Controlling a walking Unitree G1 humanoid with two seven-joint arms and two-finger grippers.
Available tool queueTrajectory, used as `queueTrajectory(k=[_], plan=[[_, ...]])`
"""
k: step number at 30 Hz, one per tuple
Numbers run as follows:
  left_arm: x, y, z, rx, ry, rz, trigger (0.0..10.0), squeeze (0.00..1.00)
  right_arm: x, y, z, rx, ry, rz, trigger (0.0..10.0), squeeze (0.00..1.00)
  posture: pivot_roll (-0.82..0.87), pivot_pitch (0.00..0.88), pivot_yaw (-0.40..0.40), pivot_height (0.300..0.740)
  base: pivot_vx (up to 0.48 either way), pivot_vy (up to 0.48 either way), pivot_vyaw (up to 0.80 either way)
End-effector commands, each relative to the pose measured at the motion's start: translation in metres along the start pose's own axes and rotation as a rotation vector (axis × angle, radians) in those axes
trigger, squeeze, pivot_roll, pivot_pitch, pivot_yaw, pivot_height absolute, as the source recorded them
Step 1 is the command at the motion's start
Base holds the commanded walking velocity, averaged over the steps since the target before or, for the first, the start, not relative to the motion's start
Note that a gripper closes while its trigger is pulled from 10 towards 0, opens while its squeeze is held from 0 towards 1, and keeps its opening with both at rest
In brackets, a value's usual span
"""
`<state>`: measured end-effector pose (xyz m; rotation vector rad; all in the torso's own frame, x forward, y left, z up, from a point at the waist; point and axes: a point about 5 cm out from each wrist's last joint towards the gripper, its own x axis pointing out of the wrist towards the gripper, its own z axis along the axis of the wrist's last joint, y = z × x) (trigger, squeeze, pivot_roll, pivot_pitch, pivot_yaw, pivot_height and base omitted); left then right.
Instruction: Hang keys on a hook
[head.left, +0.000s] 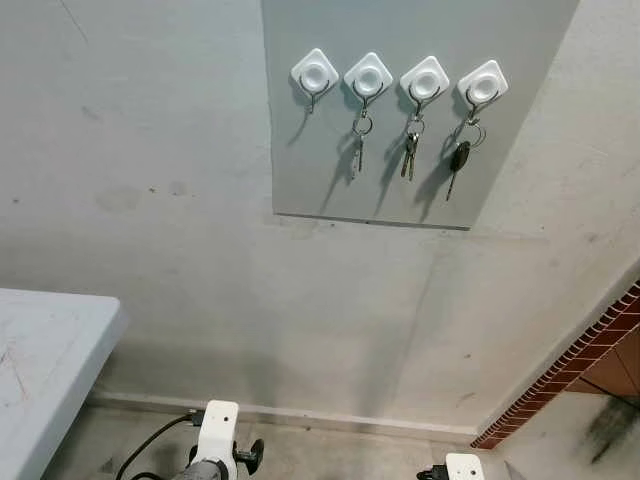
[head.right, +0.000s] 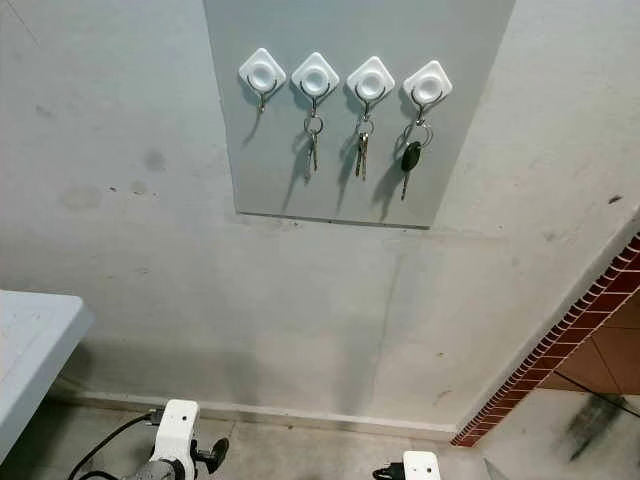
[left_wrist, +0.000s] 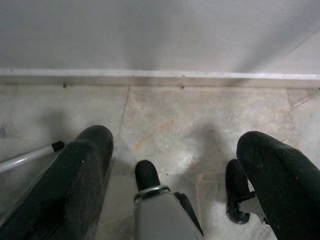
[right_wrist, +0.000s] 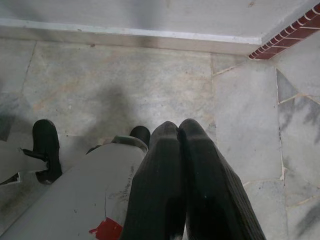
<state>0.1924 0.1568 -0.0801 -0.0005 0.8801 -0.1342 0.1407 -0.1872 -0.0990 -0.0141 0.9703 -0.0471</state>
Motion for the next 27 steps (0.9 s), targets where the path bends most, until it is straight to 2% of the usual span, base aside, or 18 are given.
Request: queueTrajectory(k=[1, 27], plan=[[-0.0009, 0.0016, -0.0038, 0.002, 0.017, 0.01, 10.0, 0.0, -0.0001, 0.0004, -0.001, -0.003, 0.006, 0.003, 10.0, 0.0, -0.05, 0.0, -0.024, 0.74, 0.0, 0.0, 0.0], [-0.0021, 0.005, -0.007, 0.009, 0.027, 0.02, 10.0, 0.0, -0.0006, 0.0007, -0.003, -0.019, 0.015, 0.009, 10.0, 0.0, -0.04, 0.0, -0.027, 0.74, 0.0, 0.0, 0.0]])
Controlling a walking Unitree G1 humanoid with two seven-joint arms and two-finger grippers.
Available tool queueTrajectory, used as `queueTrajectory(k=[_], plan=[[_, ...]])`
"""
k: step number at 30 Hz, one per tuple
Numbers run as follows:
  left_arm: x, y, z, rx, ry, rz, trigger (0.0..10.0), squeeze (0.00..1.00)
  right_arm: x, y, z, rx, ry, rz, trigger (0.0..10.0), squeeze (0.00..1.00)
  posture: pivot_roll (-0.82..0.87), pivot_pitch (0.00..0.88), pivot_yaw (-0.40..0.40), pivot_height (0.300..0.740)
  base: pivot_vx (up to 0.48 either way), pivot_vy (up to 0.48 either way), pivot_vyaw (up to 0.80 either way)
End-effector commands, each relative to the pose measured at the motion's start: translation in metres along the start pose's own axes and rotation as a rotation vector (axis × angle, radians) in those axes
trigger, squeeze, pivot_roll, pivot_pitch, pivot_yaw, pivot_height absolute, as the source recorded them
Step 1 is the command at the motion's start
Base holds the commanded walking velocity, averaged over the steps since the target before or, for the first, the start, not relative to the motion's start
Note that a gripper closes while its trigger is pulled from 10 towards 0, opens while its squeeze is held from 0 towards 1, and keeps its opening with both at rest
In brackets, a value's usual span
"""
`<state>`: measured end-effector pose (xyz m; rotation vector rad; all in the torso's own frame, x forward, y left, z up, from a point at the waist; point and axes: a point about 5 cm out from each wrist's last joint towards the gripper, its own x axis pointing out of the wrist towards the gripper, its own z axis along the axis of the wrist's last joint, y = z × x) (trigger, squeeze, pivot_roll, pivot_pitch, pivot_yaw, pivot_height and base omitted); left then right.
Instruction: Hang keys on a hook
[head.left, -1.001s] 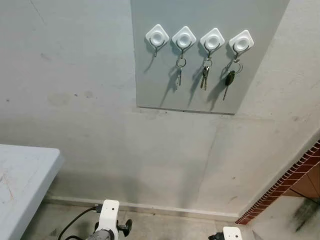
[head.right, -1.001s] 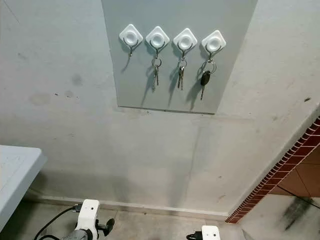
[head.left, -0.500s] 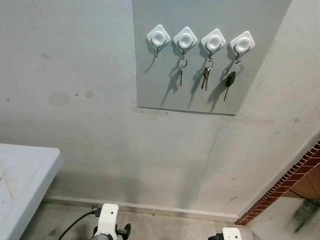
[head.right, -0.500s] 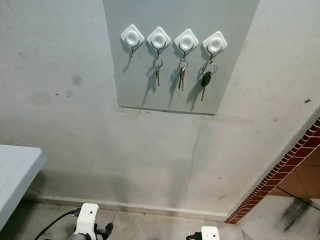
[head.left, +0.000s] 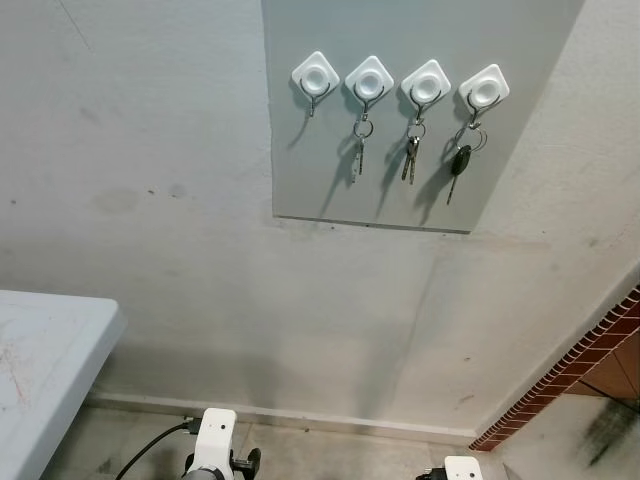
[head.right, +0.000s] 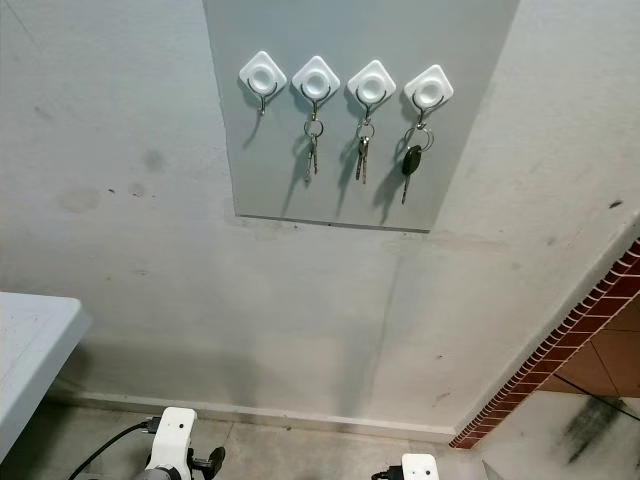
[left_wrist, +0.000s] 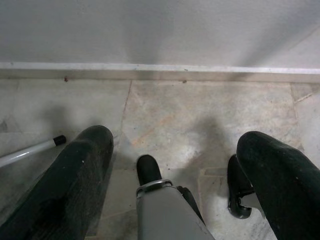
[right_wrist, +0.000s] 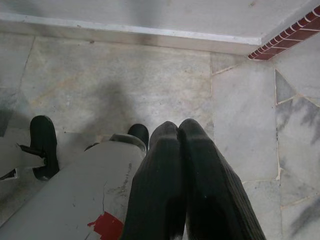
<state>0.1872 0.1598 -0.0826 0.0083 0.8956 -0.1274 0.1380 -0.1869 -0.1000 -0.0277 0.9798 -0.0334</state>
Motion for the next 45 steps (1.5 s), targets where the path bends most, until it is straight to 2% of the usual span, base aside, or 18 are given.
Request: queueTrajectory(k=[1, 45], plan=[[-0.0004, 0.0025, -0.0013, 0.006, 0.012, 0.011, 10.0, 0.0, 0.0002, 0.0004, 0.0, -0.001, 0.005, 0.003, 10.0, 0.0, -0.04, 0.0, -0.027, 0.74, 0.0, 0.0, 0.0], [0.0006, 0.0027, 0.0025, 0.005, 0.006, 0.012, 10.0, 0.0, 0.0015, 0.0029, 0.004, 0.007, -0.002, 0.005, 10.0, 0.0, -0.04, 0.0, -0.026, 0.74, 0.0, 0.0, 0.0]])
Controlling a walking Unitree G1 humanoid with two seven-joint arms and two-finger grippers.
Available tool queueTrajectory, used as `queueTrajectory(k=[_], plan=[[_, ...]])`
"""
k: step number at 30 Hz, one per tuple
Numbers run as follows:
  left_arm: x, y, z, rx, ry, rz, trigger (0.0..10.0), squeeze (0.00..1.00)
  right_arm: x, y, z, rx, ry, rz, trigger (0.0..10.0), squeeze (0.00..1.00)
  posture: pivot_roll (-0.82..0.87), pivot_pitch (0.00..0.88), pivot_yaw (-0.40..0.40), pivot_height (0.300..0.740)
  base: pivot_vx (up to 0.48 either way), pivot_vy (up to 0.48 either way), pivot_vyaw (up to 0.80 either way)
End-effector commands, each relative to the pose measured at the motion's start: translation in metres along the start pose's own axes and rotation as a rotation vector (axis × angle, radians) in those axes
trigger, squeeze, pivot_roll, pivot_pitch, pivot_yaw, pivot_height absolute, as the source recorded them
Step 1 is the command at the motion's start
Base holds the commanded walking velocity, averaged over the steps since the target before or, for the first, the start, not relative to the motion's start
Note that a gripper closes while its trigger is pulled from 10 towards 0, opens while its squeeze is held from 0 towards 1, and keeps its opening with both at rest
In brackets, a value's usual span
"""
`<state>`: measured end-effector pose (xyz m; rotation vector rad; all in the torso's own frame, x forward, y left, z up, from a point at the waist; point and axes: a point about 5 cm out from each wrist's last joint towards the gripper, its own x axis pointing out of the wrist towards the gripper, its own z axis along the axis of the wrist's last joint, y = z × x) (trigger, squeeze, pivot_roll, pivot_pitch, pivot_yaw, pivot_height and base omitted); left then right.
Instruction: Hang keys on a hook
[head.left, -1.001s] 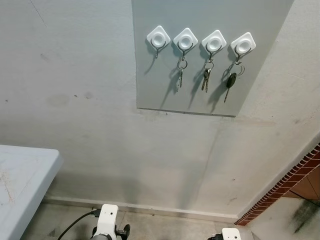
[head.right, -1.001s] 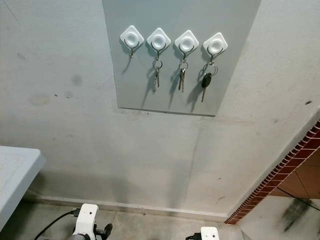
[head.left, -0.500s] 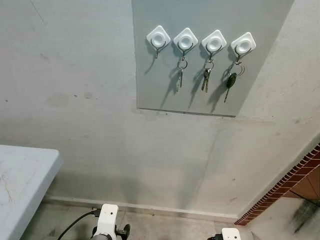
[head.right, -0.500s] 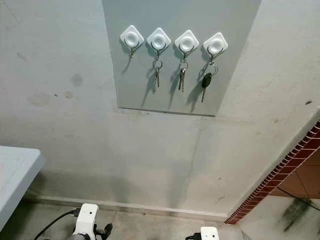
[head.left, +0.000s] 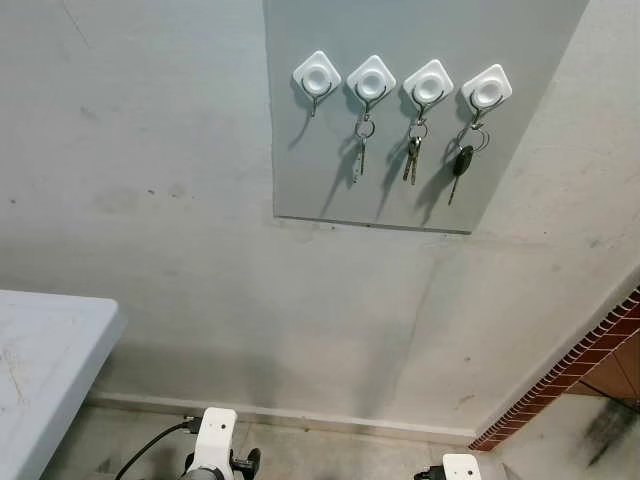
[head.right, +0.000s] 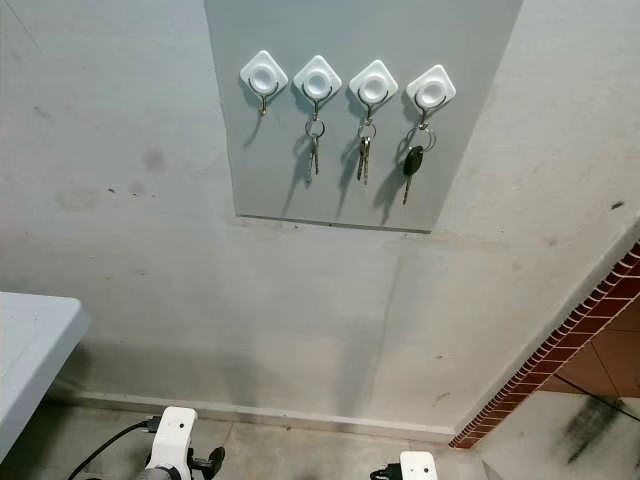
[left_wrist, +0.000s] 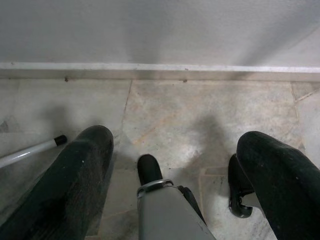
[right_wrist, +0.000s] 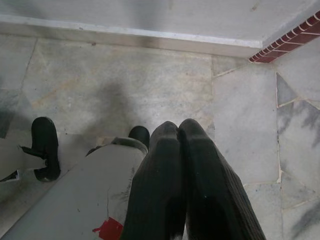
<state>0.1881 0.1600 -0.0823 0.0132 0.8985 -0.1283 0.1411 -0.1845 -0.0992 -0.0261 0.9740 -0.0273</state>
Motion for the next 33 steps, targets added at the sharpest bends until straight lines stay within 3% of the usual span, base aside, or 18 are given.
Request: queueTrajectory(k=[1, 33], plan=[[0.0002, 0.0024, 0.0016, 0.0, 0.002, 0.011, 10.0, 0.0, 0.0005, 0.0004, 0.001, 0.009, 0.004, -0.001, 10.0, 0.0, -0.04, 0.0, -0.026, 0.74, 0.0, 0.0, 0.0], [0.0006, 0.0015, 0.0029, 0.003, -0.001, 0.008, 10.0, 0.0, -0.0001, 0.0, -0.0011, 0.011, 0.009, -0.003, 10.0, 0.0, -0.04, 0.0, -0.025, 0.74, 0.0, 0.0, 0.0]])
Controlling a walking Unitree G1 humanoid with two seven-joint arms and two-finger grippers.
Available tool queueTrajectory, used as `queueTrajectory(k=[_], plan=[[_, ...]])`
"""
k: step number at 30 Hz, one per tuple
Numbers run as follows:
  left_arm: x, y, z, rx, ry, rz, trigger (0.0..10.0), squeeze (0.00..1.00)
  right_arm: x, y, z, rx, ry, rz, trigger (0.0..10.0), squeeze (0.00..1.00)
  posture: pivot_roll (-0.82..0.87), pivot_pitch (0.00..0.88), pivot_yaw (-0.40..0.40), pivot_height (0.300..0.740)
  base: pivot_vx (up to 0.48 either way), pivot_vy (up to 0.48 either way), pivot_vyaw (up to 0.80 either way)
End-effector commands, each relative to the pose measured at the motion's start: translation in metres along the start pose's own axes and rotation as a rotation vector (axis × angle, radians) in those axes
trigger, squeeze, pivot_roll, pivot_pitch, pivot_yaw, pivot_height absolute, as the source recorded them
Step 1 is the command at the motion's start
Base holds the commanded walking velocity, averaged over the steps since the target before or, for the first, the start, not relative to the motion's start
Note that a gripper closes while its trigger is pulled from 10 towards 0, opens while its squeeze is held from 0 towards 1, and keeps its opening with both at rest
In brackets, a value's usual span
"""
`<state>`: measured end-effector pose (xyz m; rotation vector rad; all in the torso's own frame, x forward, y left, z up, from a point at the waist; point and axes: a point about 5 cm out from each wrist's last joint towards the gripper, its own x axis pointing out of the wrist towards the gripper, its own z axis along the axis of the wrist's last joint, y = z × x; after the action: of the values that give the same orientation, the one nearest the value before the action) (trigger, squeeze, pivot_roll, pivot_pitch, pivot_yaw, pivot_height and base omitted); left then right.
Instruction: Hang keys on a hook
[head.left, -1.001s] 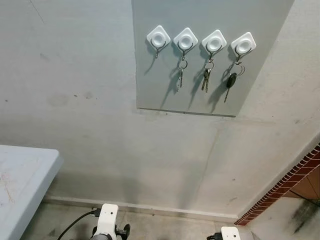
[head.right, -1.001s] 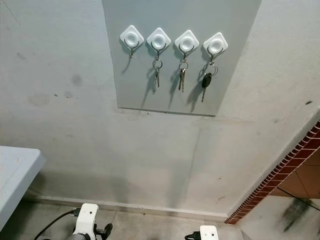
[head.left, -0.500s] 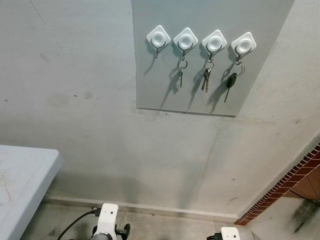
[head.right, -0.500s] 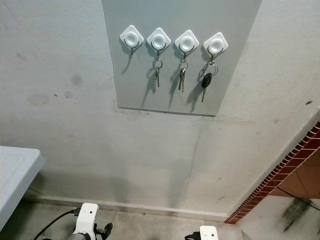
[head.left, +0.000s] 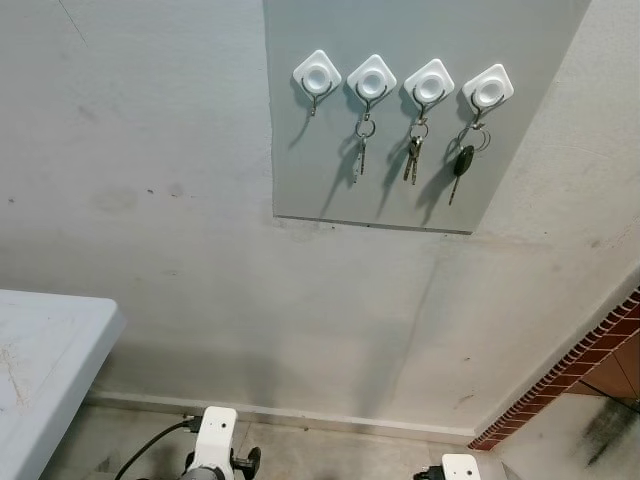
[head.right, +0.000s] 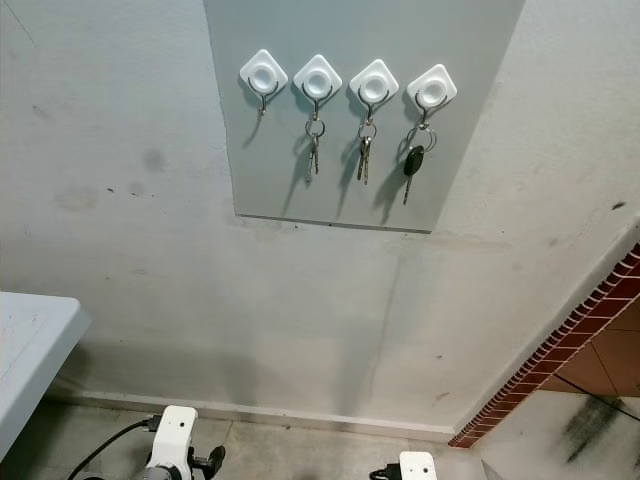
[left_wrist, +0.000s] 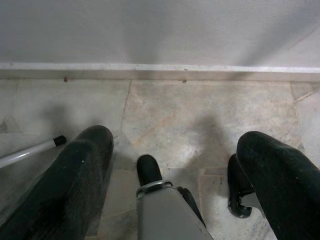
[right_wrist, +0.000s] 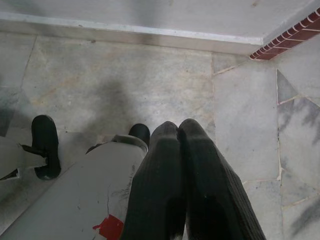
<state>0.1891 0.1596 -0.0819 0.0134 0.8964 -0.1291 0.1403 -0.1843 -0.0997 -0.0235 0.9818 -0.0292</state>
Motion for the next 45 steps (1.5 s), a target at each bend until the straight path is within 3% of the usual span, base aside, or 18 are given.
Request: queueTrajectory(k=[1, 8, 17, 29, 36, 42, 45], plan=[[0.0, 0.002, 0.002, 0.004, 0.002, 0.008, 10.0, 0.0, 0.0, 0.0, -0.001, 0.009, 0.003, -0.002, 10.0, 0.0, -0.04, 0.0, -0.025, 0.74, 0.0, 0.0, 0.0], [0.0, 0.002, 0.001, 0.003, 0.0, 0.009, 10.0, 0.0, 0.0, 0.001, 0.0, 0.008, -0.004, 0.001, 10.0, 0.0, -0.04, 0.0, -0.024, 0.74, 0.0, 0.0, 0.0], [0.005, 0.0, 0.041, -0.061, -0.162, -0.025, 10.0, 0.0, 0.007, 0.002, 0.049, 0.032, -0.179, 0.015, 10.0, 0.0, -0.04, 0.0, -0.024, 0.74, 0.0, 0.0, 0.0], [0.006, -0.004, 0.074, -0.1, -0.3, -0.068, 10.0, 0.0, 0.007, 0.003, 0.069, 0.007, -0.287, 0.037, 10.0, 0.0, -0.04, 0.0, -0.024, 0.74, 0.0, 0.0, 0.0], [0.001, -0.011, 0.099, -0.113, -0.483, -0.146, 10.0, 0.0, -0.003, -0.001, 0.095, 0.034, -0.539, 0.064, 10.0, 0.0, -0.05, 0.0, -0.023, 0.74, 0.0, 0.0, 0.0], [-0.004, -0.011, 0.115, -0.104, -0.578, -0.161, 10.0, 0.0, -0.012, 0.001, 0.112, 0.05, -0.686, 0.081, 10.0, 0.0, -0.05, 0.0, -0.022, 0.74, 0.0, 0.0, 0.0], [-0.011, -0.011, 0.132, -0.121, -0.692, -0.189, 10.0, 0.0, -0.023, 0.005, 0.129, 0.051, -0.812, 0.104, 10.0, 0.0, -0.05, 0.0, -0.019, 0.74, 0.0, 0.0, 0.0]])
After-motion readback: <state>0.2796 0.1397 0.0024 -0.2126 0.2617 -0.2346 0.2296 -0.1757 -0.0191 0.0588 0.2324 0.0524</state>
